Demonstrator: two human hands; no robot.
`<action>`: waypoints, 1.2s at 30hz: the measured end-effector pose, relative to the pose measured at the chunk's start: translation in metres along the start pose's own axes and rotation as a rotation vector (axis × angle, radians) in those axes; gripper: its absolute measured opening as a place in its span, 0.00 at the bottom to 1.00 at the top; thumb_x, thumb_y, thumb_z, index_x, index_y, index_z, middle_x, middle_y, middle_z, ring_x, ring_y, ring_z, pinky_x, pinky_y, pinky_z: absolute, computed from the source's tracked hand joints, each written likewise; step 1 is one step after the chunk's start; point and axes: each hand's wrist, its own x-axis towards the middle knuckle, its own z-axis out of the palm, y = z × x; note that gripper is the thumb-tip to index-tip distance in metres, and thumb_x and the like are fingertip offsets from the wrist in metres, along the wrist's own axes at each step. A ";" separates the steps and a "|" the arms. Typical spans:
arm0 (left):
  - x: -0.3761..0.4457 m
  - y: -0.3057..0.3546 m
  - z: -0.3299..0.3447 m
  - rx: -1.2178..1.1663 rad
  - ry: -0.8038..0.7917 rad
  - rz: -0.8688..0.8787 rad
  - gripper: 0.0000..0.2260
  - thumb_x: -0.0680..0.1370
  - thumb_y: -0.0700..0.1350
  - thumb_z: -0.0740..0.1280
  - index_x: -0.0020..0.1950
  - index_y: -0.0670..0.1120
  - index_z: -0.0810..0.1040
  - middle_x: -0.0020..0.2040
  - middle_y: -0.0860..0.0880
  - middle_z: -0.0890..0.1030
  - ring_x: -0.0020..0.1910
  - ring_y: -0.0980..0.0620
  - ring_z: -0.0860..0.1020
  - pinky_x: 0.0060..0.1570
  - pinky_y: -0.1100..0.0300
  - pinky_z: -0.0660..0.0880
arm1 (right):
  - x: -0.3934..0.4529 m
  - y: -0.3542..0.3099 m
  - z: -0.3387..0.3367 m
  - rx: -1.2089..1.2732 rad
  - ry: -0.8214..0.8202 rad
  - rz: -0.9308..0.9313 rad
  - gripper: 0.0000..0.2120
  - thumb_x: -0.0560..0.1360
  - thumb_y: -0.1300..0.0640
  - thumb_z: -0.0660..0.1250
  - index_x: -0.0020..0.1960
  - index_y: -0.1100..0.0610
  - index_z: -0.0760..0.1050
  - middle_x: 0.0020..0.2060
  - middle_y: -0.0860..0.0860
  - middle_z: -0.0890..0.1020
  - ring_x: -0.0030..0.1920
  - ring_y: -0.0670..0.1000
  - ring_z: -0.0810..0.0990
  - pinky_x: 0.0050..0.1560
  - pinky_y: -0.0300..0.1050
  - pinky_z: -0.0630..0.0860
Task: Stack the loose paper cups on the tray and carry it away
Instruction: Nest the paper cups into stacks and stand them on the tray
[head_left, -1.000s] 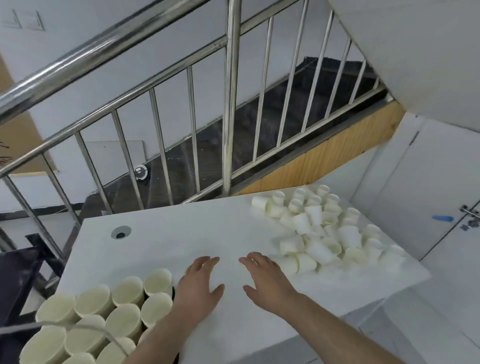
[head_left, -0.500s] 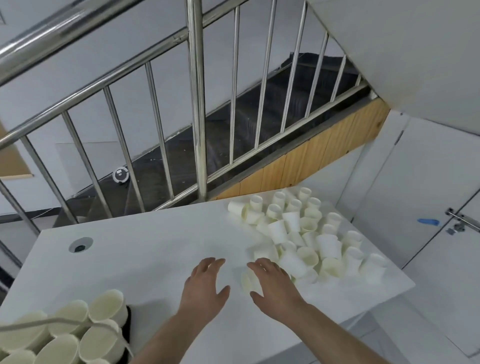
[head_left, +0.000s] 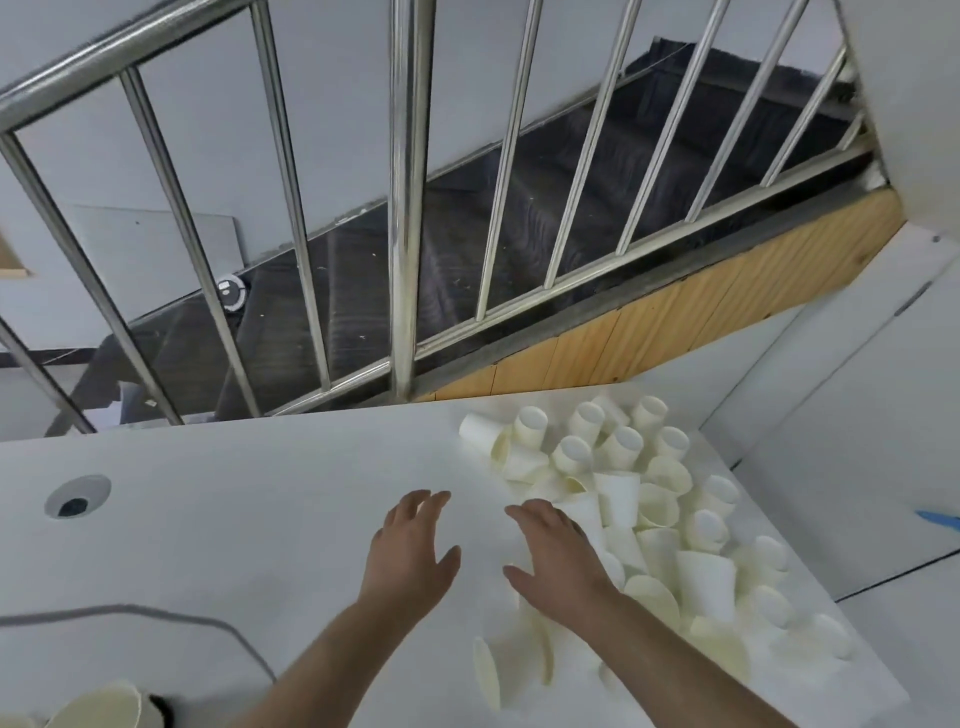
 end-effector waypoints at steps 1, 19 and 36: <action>0.008 -0.001 -0.001 0.003 -0.003 -0.002 0.27 0.76 0.52 0.66 0.74 0.54 0.61 0.73 0.53 0.63 0.70 0.52 0.65 0.67 0.55 0.69 | 0.010 0.002 -0.001 -0.008 0.004 0.000 0.31 0.78 0.47 0.63 0.77 0.51 0.56 0.73 0.47 0.60 0.71 0.50 0.63 0.73 0.42 0.57; 0.091 -0.036 0.018 -0.009 -0.044 -0.110 0.29 0.76 0.52 0.64 0.75 0.55 0.57 0.74 0.54 0.60 0.71 0.53 0.63 0.67 0.59 0.66 | 0.193 0.033 0.014 -0.331 0.008 0.058 0.34 0.75 0.47 0.68 0.74 0.57 0.57 0.72 0.52 0.63 0.77 0.57 0.51 0.76 0.56 0.45; 0.102 -0.047 0.026 -0.030 -0.004 -0.105 0.30 0.76 0.52 0.64 0.75 0.55 0.55 0.74 0.55 0.57 0.71 0.54 0.61 0.67 0.59 0.65 | 0.207 0.014 0.013 0.048 -0.078 -0.146 0.36 0.71 0.51 0.70 0.75 0.50 0.57 0.68 0.49 0.64 0.67 0.53 0.67 0.67 0.45 0.66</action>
